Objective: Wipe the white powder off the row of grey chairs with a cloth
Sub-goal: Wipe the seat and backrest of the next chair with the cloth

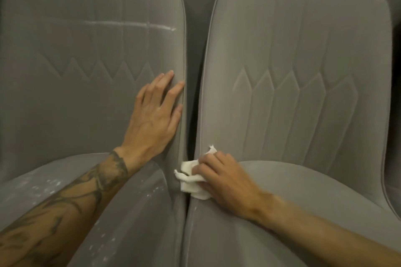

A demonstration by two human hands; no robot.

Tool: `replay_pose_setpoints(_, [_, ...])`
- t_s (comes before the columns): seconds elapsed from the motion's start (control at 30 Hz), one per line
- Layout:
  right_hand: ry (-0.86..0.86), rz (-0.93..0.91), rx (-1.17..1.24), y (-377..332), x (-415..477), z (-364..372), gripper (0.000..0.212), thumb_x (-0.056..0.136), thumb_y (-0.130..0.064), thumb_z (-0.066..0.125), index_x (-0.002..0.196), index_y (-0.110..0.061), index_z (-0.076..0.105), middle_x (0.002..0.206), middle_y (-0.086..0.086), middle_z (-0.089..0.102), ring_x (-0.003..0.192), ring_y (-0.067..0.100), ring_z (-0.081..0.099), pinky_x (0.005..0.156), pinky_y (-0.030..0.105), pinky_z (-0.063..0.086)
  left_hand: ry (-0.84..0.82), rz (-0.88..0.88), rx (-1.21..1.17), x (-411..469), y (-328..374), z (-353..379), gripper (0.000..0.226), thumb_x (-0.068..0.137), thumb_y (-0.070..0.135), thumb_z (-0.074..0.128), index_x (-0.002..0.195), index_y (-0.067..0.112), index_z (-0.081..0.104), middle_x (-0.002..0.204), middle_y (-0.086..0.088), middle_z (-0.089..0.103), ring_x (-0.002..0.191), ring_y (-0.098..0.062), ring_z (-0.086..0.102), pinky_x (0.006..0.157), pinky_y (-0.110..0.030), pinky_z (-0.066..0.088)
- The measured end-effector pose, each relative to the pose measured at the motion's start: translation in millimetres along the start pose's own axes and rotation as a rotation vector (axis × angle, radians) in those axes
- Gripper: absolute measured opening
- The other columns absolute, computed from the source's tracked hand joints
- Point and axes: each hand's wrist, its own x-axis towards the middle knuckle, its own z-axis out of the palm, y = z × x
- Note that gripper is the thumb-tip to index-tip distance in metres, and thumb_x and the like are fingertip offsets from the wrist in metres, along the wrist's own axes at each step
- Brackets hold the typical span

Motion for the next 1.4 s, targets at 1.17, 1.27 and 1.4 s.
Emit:
replay_pose_setpoints(1.17, [-0.169,0.209,0.373,-78,-35,-1,0.024,0.101,-0.037,0.045,0.109,-0.017,0.055,0.108,0.003,0.051,0.096,0.024,0.051,0.083,0.037,0.043,-0.658,-0.165,-0.037,-179,17,-79,0.047,0.107,0.049,0.027,0.148,0.034,0.045,0.147,0.013,0.048,0.133,-0.007,0.044,0.111,-0.022,0.025])
replay_pose_setpoints(1.27, [-0.243,0.153,0.403,-100,-39,-12,0.023,0.102,-0.042,0.043,0.11,-0.022,0.051,0.107,-0.002,0.048,0.095,0.019,0.048,0.082,0.032,0.039,-0.648,-0.12,-0.042,-182,17,-82,0.043,0.107,0.046,0.028,0.14,0.031,0.051,0.133,0.012,0.053,0.119,-0.011,0.05,0.098,-0.027,0.034])
replay_pose_setpoints(1.4, [-0.179,0.321,0.296,-81,-15,1,0.022,0.101,-0.035,0.047,0.109,-0.015,0.054,0.109,0.005,0.051,0.1,0.027,0.053,0.087,0.039,0.043,-0.64,-0.119,-0.057,-187,13,-96,0.039,0.107,0.045,0.027,0.132,0.031,0.052,0.124,0.011,0.052,0.109,-0.012,0.049,0.094,-0.032,0.037])
